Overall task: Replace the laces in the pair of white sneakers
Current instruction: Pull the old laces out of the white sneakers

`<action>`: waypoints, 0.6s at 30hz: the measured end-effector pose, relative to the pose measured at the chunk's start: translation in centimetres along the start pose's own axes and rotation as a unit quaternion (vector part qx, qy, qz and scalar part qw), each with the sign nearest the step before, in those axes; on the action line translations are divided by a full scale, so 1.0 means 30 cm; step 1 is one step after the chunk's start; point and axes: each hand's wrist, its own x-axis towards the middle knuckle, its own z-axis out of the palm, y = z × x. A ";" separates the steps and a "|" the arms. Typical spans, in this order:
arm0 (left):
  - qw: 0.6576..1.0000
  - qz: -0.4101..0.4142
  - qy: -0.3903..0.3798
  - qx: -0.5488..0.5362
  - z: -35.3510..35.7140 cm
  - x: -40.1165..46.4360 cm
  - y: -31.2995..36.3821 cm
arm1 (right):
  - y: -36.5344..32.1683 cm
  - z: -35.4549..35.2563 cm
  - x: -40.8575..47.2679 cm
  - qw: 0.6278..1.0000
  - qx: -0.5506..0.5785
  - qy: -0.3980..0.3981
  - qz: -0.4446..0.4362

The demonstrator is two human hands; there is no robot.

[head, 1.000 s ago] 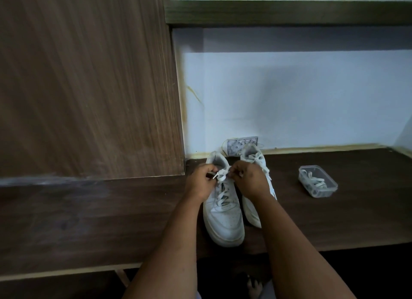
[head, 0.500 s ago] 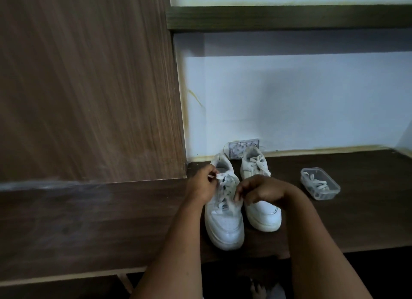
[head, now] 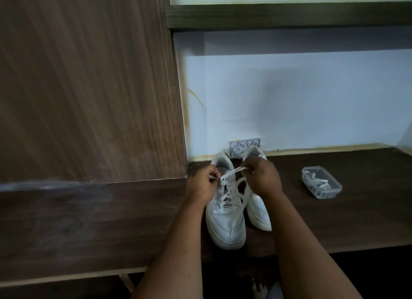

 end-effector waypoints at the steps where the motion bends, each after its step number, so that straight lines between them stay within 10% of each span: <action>1: 1.000 -0.005 0.002 -0.006 -0.002 0.002 -0.005 | 0.011 -0.025 0.004 0.998 0.002 0.051 0.028; 8: 1.000 -0.002 -0.002 0.001 0.012 0.014 0.006 | 0.115 -0.101 0.026 0.958 0.088 0.231 0.147; 11: 0.999 -0.023 0.012 -0.022 0.018 0.018 -0.010 | 0.056 -0.146 0.010 0.970 0.223 -0.026 0.091; 15: 0.998 -0.001 0.006 -0.060 0.027 0.019 0.006 | -0.037 -0.214 -0.033 0.829 0.260 -0.495 -0.010; 18: 0.984 -0.042 -0.014 -0.174 0.028 0.018 0.051 | -0.053 -0.130 -0.036 0.902 0.186 -0.389 0.032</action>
